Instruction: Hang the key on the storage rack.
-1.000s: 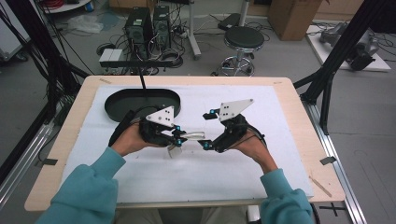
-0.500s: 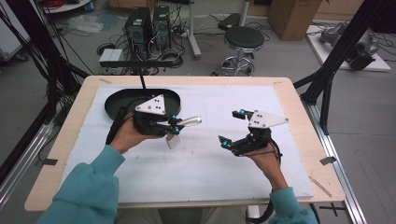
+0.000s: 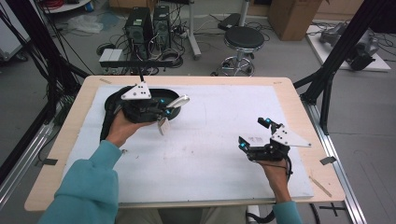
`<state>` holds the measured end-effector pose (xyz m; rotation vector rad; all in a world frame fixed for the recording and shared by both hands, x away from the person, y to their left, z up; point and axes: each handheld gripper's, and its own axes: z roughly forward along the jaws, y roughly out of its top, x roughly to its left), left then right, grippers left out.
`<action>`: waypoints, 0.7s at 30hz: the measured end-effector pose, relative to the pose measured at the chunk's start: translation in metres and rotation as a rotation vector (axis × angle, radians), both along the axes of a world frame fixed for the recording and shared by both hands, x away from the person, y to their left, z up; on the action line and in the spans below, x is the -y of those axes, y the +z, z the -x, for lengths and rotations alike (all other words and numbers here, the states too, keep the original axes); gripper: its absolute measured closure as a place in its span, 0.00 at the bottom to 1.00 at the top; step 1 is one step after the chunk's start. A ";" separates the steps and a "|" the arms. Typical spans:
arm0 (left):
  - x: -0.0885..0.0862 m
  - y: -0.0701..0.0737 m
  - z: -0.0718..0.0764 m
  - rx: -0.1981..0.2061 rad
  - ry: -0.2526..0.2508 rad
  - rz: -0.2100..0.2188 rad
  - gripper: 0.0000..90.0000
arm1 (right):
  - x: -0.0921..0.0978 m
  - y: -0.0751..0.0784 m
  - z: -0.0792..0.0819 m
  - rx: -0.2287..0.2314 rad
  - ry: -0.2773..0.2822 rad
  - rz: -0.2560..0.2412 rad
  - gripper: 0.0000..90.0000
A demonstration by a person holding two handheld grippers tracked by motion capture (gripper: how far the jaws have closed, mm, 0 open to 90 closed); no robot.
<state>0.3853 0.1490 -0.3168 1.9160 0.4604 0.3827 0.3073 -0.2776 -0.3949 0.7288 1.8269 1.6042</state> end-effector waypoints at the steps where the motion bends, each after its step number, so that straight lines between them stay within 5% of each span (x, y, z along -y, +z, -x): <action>1: -0.002 0.000 -0.002 0.010 0.017 0.005 0.82 | 0.001 -0.002 0.001 -0.006 -0.004 0.002 0.01; 15: -0.018 -0.003 -0.021 0.026 0.223 0.089 0.82 | 0.019 -0.026 0.011 0.026 -0.085 -0.044 0.01; 21: -0.021 -0.002 -0.033 0.017 0.265 0.105 0.82 | 0.023 -0.034 0.014 0.032 -0.113 -0.059 0.01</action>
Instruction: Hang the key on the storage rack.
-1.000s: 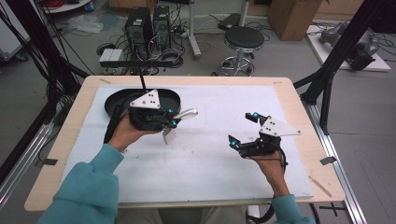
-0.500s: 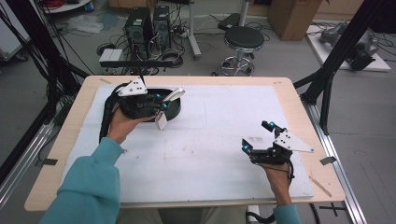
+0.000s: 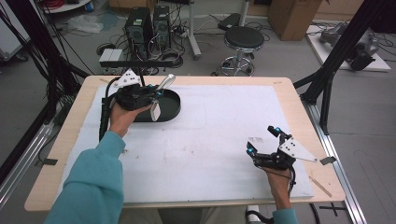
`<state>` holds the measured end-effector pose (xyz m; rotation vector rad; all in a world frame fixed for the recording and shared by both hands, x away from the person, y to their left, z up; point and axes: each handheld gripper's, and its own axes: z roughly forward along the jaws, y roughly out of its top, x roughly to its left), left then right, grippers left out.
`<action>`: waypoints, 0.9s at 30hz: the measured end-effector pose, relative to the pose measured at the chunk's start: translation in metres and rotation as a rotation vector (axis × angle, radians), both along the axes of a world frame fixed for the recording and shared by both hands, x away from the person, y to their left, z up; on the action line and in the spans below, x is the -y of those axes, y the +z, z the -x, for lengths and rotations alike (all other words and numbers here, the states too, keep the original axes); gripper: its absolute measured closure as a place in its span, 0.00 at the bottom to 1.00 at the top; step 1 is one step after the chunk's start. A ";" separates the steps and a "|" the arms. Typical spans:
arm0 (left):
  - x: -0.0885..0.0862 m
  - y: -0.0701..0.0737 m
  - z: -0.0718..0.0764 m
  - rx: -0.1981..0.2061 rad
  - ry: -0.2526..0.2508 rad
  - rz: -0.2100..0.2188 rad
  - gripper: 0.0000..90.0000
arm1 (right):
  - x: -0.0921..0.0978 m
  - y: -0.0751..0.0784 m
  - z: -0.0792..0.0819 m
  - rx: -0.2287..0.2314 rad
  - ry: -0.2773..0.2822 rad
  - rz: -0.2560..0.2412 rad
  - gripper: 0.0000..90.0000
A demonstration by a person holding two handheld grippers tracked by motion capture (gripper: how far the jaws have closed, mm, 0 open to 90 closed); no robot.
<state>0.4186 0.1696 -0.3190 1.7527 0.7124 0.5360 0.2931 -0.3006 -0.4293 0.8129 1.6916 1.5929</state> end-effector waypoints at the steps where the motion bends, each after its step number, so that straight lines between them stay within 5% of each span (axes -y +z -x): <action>1: 0.000 0.000 -0.002 0.000 0.008 0.001 0.82 | 0.000 -0.001 0.000 0.001 0.000 -0.003 0.01; 27: 0.006 -0.003 -0.037 -0.041 0.099 -0.014 0.82 | 0.009 -0.022 0.003 0.060 -0.012 -0.029 0.01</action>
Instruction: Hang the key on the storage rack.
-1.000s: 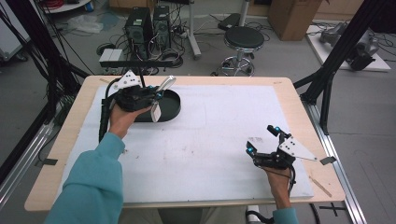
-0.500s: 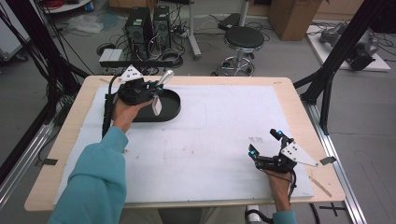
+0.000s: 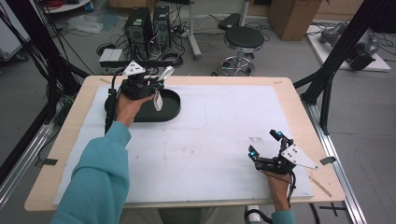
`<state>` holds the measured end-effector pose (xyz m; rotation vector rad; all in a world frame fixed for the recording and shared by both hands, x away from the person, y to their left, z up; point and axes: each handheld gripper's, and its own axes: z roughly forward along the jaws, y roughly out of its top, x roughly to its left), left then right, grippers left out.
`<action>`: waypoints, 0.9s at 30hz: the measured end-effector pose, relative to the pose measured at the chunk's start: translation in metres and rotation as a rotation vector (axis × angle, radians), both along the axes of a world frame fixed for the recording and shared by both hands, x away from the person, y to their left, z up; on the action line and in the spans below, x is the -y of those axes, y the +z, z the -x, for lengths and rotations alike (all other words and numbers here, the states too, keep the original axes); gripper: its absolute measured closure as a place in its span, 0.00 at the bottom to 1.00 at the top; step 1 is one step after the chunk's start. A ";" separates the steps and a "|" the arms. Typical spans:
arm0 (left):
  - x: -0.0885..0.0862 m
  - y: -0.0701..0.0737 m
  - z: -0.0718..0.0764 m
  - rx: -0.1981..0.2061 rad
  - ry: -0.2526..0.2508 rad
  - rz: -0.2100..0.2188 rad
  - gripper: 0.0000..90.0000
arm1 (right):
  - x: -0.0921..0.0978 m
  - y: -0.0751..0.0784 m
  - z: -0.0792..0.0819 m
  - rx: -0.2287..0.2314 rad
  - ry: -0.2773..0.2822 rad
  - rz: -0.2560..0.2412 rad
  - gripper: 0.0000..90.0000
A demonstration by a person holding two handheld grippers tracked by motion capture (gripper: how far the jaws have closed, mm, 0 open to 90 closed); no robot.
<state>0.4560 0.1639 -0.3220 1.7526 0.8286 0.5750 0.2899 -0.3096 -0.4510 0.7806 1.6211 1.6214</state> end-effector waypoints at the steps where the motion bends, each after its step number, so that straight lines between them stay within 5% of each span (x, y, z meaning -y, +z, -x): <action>1: 0.000 -0.001 -0.001 -0.004 0.003 -0.003 0.82 | 0.000 -0.001 0.001 -0.011 0.004 -0.006 0.01; 27: -0.007 -0.011 -0.019 -0.025 0.082 0.036 0.82 | 0.002 -0.005 -0.004 -0.049 0.028 -0.028 0.01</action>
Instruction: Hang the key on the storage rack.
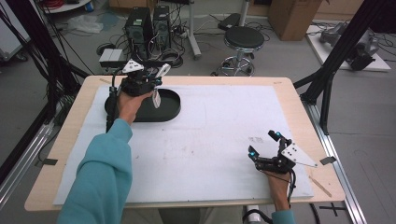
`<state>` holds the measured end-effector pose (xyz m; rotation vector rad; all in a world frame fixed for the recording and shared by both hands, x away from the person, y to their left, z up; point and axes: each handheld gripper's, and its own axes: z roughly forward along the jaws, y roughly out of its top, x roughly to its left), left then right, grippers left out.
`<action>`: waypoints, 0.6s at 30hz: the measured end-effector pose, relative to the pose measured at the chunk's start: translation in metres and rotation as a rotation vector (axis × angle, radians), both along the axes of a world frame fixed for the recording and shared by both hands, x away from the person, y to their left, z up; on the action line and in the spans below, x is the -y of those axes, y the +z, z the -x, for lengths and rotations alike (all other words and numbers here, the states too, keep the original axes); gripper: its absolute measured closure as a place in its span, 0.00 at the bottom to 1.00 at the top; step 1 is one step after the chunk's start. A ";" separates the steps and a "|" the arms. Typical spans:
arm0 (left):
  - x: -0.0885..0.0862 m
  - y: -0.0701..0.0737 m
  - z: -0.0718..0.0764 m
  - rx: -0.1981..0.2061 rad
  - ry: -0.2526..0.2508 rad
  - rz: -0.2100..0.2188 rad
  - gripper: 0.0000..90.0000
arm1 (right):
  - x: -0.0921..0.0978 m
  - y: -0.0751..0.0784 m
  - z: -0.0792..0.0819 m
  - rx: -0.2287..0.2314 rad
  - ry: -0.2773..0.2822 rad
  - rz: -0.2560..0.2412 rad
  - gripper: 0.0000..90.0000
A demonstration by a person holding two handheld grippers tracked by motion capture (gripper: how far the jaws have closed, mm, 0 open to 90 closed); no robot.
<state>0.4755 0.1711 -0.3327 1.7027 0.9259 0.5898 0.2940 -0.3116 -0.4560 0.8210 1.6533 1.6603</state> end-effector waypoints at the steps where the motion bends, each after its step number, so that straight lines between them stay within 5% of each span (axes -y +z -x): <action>1: 0.000 -0.001 -0.001 0.000 0.005 0.005 0.82 | 0.000 0.000 0.000 0.002 -0.001 0.002 0.01; 18: 0.003 -0.007 -0.006 0.005 0.044 0.038 0.82 | -0.001 -0.001 0.001 -0.008 0.002 0.001 0.01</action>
